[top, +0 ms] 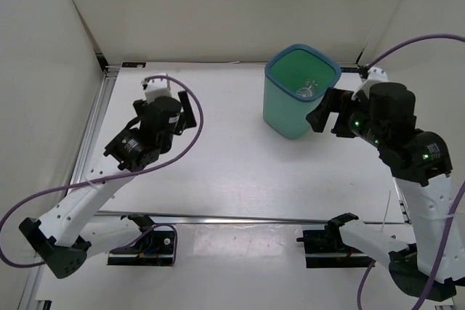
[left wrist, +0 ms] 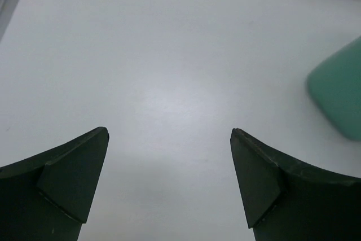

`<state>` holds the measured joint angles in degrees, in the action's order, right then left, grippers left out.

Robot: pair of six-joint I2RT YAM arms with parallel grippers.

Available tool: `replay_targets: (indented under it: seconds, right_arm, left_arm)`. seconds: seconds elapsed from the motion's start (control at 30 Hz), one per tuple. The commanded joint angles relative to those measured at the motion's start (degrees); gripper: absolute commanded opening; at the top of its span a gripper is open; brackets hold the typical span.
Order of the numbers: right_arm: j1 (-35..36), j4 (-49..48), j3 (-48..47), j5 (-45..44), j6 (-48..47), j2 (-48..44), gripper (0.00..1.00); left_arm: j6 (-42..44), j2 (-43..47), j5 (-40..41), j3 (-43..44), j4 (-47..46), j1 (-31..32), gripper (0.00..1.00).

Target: Put the plastic bottles in the bin

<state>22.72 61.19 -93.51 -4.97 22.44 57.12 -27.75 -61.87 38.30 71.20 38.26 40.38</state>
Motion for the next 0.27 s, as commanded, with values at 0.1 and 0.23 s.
replay_targets:
  seconds: [0.1,0.23]
  right_arm:
    - [-0.13,-2.39,9.84,4.97,1.91,-2.01,1.00]
    - [-0.13,-0.90,9.84,4.10,1.12,-2.54,1.00]
  left_arm:
    - [-19.21,5.43,18.17,-2.29,33.35,0.40,1.00]
    - [-40.78,12.45,28.39,-9.30,43.21,0.93,1.00]
